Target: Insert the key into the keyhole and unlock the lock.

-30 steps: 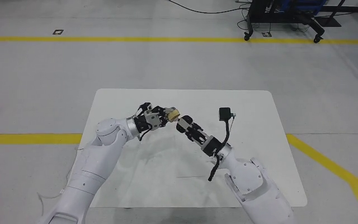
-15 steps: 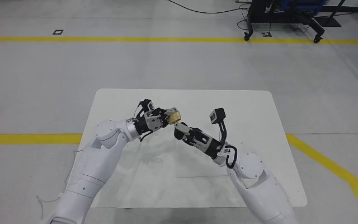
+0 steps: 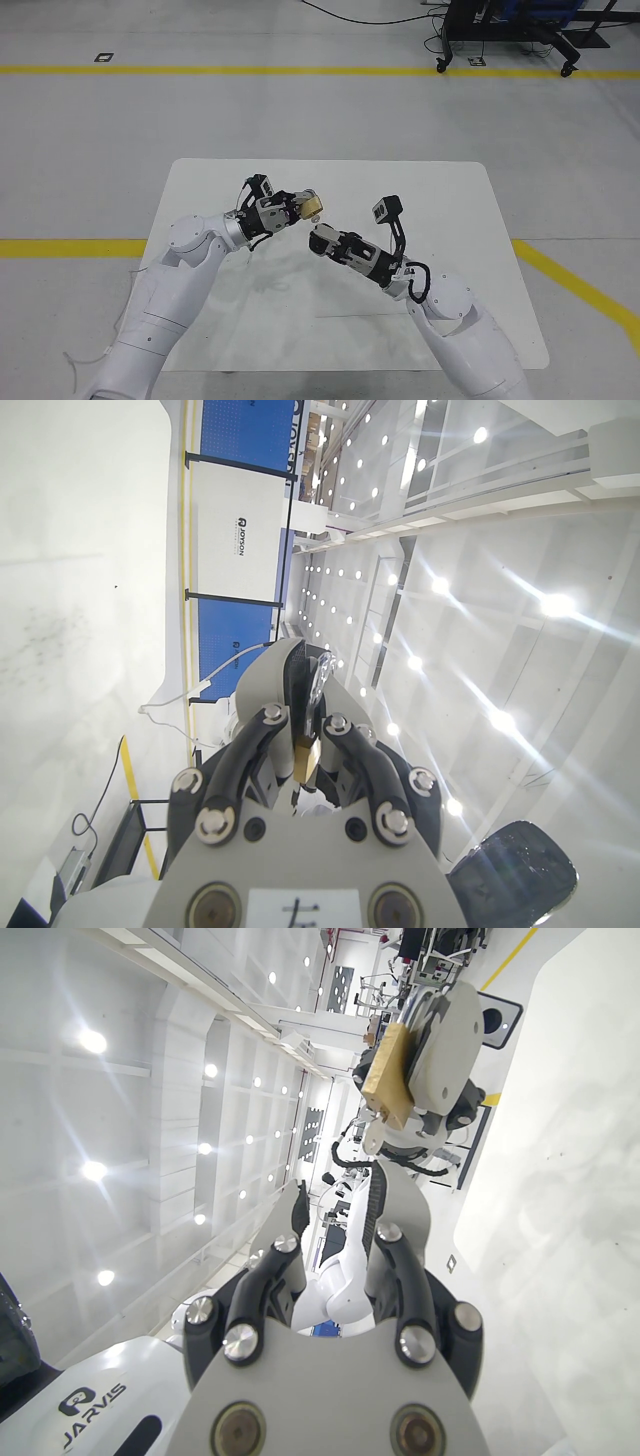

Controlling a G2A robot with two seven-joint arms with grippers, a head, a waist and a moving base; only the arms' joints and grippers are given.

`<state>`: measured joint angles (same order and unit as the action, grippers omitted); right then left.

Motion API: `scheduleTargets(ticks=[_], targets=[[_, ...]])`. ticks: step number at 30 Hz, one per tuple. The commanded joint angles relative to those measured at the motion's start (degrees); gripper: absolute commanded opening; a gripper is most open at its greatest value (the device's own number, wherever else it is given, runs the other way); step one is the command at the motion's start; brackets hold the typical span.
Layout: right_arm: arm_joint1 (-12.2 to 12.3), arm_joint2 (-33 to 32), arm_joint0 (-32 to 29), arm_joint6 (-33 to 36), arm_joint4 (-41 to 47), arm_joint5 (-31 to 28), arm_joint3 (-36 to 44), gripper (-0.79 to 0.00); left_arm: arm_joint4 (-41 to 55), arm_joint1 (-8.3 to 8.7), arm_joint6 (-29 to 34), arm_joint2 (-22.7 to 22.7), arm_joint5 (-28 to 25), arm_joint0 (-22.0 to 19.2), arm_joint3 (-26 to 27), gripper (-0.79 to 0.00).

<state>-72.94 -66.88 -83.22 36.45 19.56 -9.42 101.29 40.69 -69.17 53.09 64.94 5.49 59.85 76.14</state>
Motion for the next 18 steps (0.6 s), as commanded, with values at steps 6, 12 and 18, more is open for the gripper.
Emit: scheduleTargets(ticks=[6, 12, 18], targets=[[-0.3, 0.8, 2.4, 0.2, 3.5, 1.3, -3.6, -0.496, -1.1, 0.07, -0.2, 0.2, -1.0, 0.4, 0.8, -0.785], [-0.4, 1.2, 3.3, 0.3, 6.9, 2.5, -5.4, -0.545, -2.4, 0.15, 0.1, 0.0, -0.9, 0.6, 1.4, -0.785], [-0.6, 1.3, 4.1, 1.7, 10.1, 2.5, -6.9, -0.634, -3.3, 0.2, 0.0, -0.1, -1.3, 0.6, 1.7, -0.785]])
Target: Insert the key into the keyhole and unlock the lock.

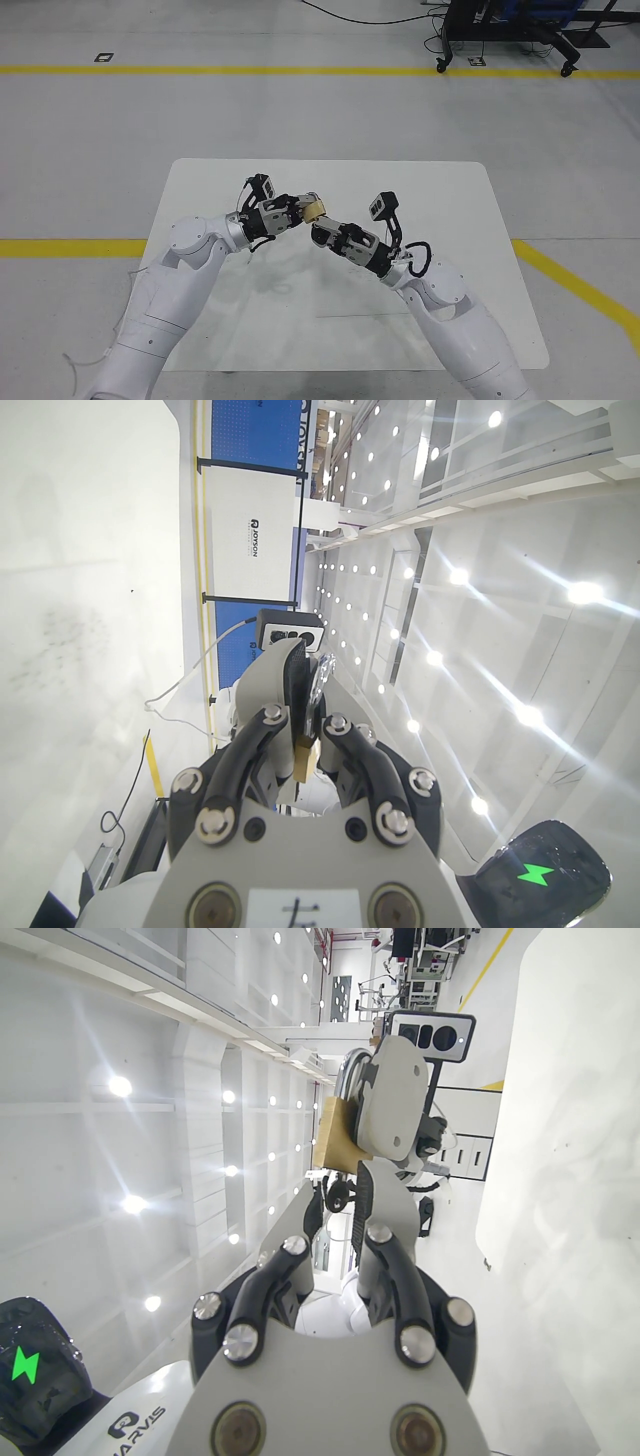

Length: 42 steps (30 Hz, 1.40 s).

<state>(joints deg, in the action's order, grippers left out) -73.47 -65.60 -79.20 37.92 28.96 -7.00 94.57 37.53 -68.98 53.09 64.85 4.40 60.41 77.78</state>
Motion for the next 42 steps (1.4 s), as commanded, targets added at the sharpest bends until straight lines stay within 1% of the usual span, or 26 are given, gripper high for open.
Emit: scheduleTargets(ticks=[1, 5, 11, 14, 16, 18, 21, 25, 35, 40, 41, 42], targets=[[0.0, 0.1, 0.2, 0.4, 1.3, 0.1, -0.4, -0.665, -0.2, 0.02, 0.1, 0.0, -0.2, 0.1, 0.2, -0.785], [-0.1, 0.1, 0.5, 0.3, 1.7, 0.4, -1.2, -0.785, -0.6, 0.05, 0.4, 0.0, -0.4, 0.1, 0.4, -0.785], [-0.1, 0.2, 0.7, 1.2, 4.3, 1.1, -1.9, -0.785, -1.7, 0.11, 0.9, -0.2, -1.0, 0.0, 0.6, -0.785], [-0.3, 0.4, 0.6, 2.4, 7.7, 0.9, -2.3, -0.785, -2.3, 0.13, 1.3, -0.3, -1.5, -0.1, 0.8, -0.785], [-0.5, 0.5, 0.5, 3.9, 11.7, 0.2, -2.7, -0.785, -2.9, 0.16, 1.4, -0.3, -2.3, -0.1, 1.0, -0.785], [-0.7, 0.6, 0.3, 6.8, 17.6, -0.5, -3.2, -0.785, -3.5, 0.19, 1.1, -0.2, -3.4, 0.0, 1.3, -0.785], [-1.1, 1.0, 0.5, 10.9, 24.8, 0.2, -5.1, -0.785, -4.3, 0.25, 0.7, 0.1, -5.1, 0.4, 1.9, -0.785], [-1.4, 1.5, 1.3, 13.8, 29.9, 1.8, -7.5, -0.785, -5.1, 0.36, 0.2, 0.6, -7.4, 1.0, 2.8, -0.785], [-1.8, 1.9, 2.3, 15.8, 32.5, 1.9, -9.9, -0.785, -6.2, 0.47, -0.9, 1.0, -8.2, 1.8, 3.7, -0.785], [-1.9, 1.7, 2.3, 15.6, 32.2, 2.0, -10.4, -0.785, -6.4, 0.48, -1.3, 1.0, -7.9, 1.8, 3.9, -0.785], [-1.9, 1.7, 2.4, 15.6, 31.9, 2.1, -10.5, -0.776, -6.4, 0.48, -1.4, 1.0, -8.0, 1.9, 3.9, -0.785], [-1.8, 1.7, 2.5, 15.5, 31.0, 2.1, -10.6, -0.613, -6.3, 0.47, -1.4, 1.0, -8.0, 1.9, 3.9, -0.785]])
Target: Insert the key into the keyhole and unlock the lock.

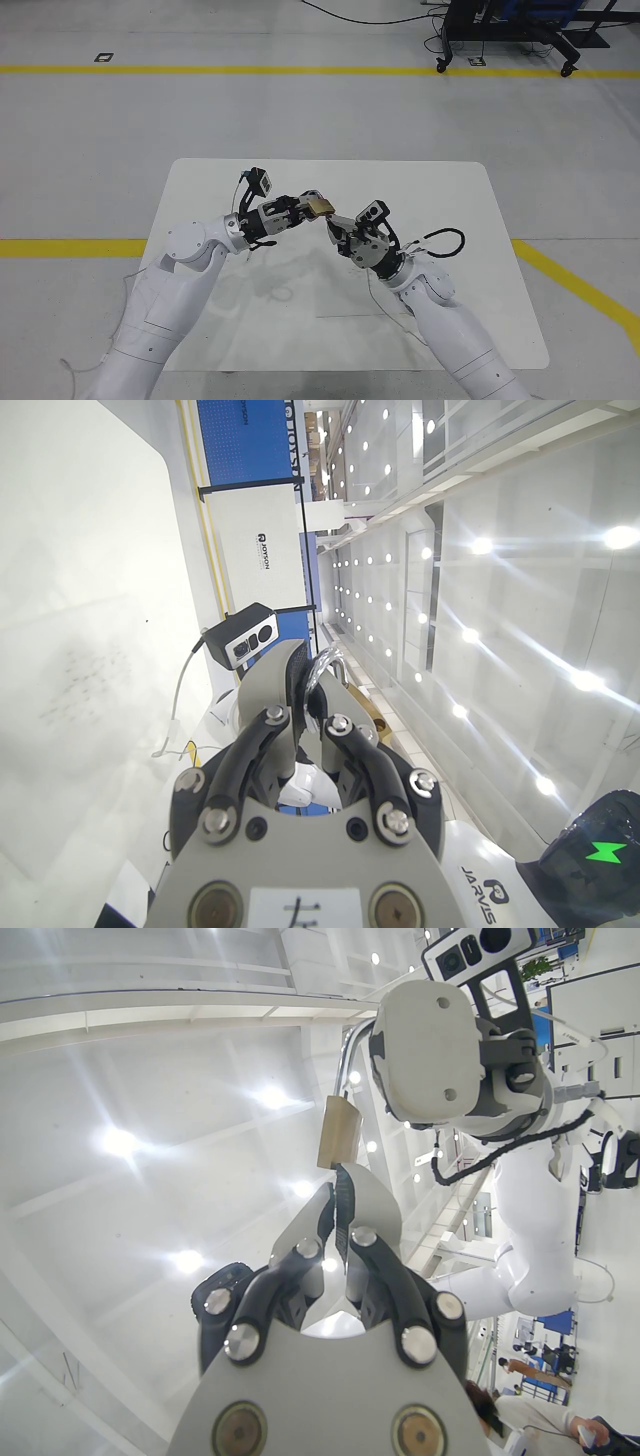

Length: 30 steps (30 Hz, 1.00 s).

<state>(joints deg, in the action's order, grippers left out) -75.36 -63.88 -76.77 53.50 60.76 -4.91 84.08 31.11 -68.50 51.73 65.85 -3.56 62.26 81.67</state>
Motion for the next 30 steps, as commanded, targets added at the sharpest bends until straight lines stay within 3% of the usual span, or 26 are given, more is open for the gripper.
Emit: scheduleTargets(ticks=[1, 7, 19, 24, 25, 26, 28, 30], targets=[[0.1, 0.0, 0.1, -0.1, -1.3, -0.1, 0.0, -0.554, 0.2, 0.0, -0.1, 0.1, -0.1, 0.1, 0.0, -0.785], [0.6, 0.2, 0.7, -0.2, -9.9, 1.0, 1.4, -0.419, 0.7, -0.02, -0.6, 0.3, 0.3, 0.2, 0.0, -0.785], [1.8, -2.7, -2.1, -3.9, -19.4, -0.8, 7.4, -0.431, 1.3, -0.02, -1.4, 0.7, 0.7, 0.4, -0.1, -0.785], [3.2, -6.7, -4.6, -5.6, -31.0, -0.3, 11.2, -0.413, -3.4, 0.07, -3.0, -0.4, 3.3, -0.3, -0.3, -0.785], [3.7, -8.5, -5.5, -7.1, -34.8, 0.1, 12.0, -0.391, -4.4, 0.07, -3.4, -0.8, 4.2, -0.4, -0.3, -0.785], [4.1, -10.3, -6.9, -8.7, -38.0, 0.3, 13.7, -0.311, -5.6, 0.07, -3.7, -1.1, 4.8, -0.7, -0.3, -0.785], [5.0, -14.7, -10.8, -12.6, -44.2, 1.3, 17.5, -0.043, -7.4, 0.03, -4.3, -2.0, 6.1, -1.0, -0.2, -0.785], [5.7, -19.4, -15.1, -16.0, -49.1, 2.6, 21.8, 0.0, -9.2, -0.05, -4.8, -2.9, 7.3, -1.7, -0.3, -0.785]])
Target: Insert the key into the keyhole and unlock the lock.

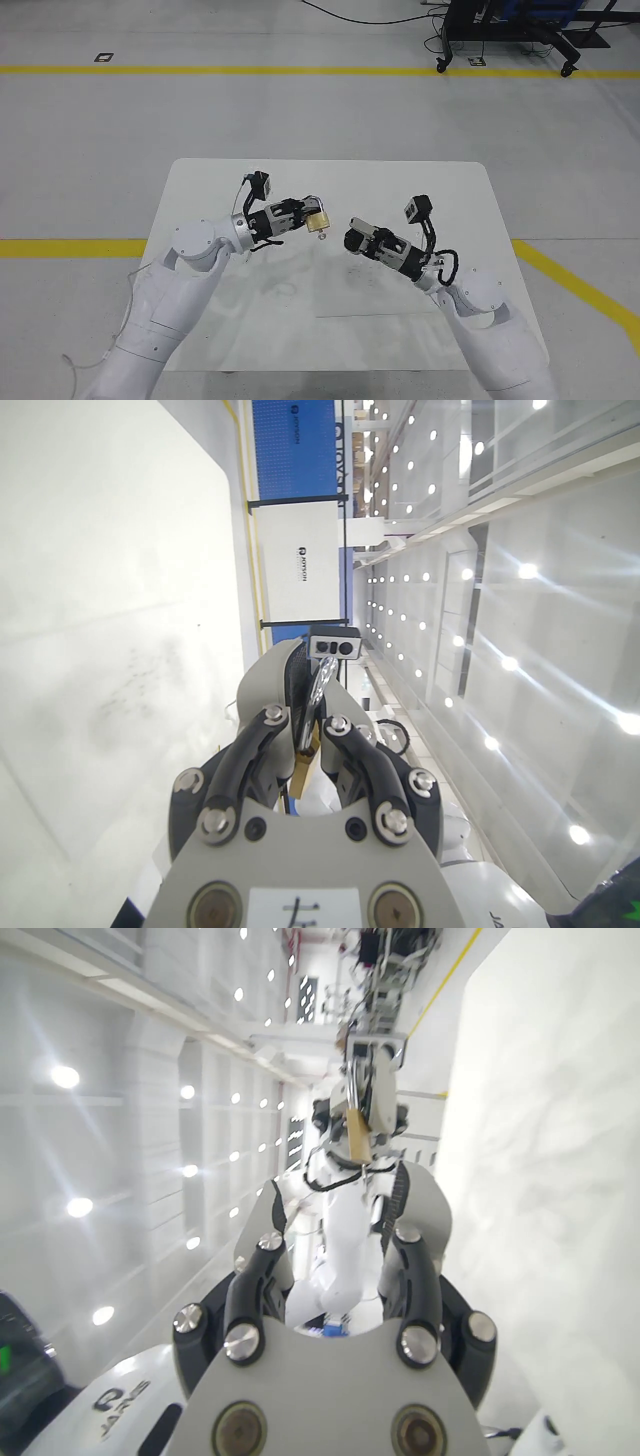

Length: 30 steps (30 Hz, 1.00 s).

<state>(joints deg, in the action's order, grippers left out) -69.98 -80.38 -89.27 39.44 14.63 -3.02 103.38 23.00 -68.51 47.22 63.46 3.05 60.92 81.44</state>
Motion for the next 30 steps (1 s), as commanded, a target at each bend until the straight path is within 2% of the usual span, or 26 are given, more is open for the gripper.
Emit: scheduleTargets(ticks=[1, 3, 6, 11, 17, 21, 28, 29, 30], targets=[[0.6, -5.3, -4.8, -4.3, -5.4, 1.4, 4.4, 0.0, -1.9, -0.11, -0.4, -1.1, 1.1, -0.7, -0.1, -0.785], [1.0, -9.3, -9.2, -8.4, -8.5, 2.3, 8.6, 0.0, -4.1, -0.28, -0.7, -2.5, 2.3, -1.6, -0.1, -0.785], [1.2, -12.9, -13.7, -10.2, -8.2, 1.6, 12.1, 0.0, -9.7, -0.69, -0.8, -6.3, 5.3, -3.4, -0.3, -0.785], [1.2, -12.9, -13.7, -10.2, -8.2, 1.6, 12.1, 0.0, -19.3, -2.14, -0.3, -14.9, 13.8, -7.9, -2.1, -0.785], [1.2, -12.9, -13.7, -10.2, -8.2, 1.6, 12.1, 0.0, -25.5, -4.29, 1.1, -22.9, 18.6, -12.5, -6.3, -0.785], [1.2, -12.9, -13.7, -10.2, -8.2, 1.6, 12.1, 0.0, -31.3, -5.82, -0.2, -27.9, 22.4, -14.6, -9.3, -0.785], [1.2, -12.9, -13.7, -10.2, -8.2, 1.6, 12.1, 0.0, -30.6, -7.67, -0.9, -29.6, 22.7, -16.0, -11.8, -0.785], [1.2, -12.9, -13.7, -10.2, -8.2, 1.6, 12.1, 0.0, -30.0, -7.77, -0.6, -29.4, 22.5, -16.1, -12.1, -0.751], [1.2, -12.9, -13.7, -10.2, -8.2, 1.6, 12.1, 0.0, -29.9, -7.84, -0.5, -29.4, 22.3, -16.1, -12.2, -0.61]])
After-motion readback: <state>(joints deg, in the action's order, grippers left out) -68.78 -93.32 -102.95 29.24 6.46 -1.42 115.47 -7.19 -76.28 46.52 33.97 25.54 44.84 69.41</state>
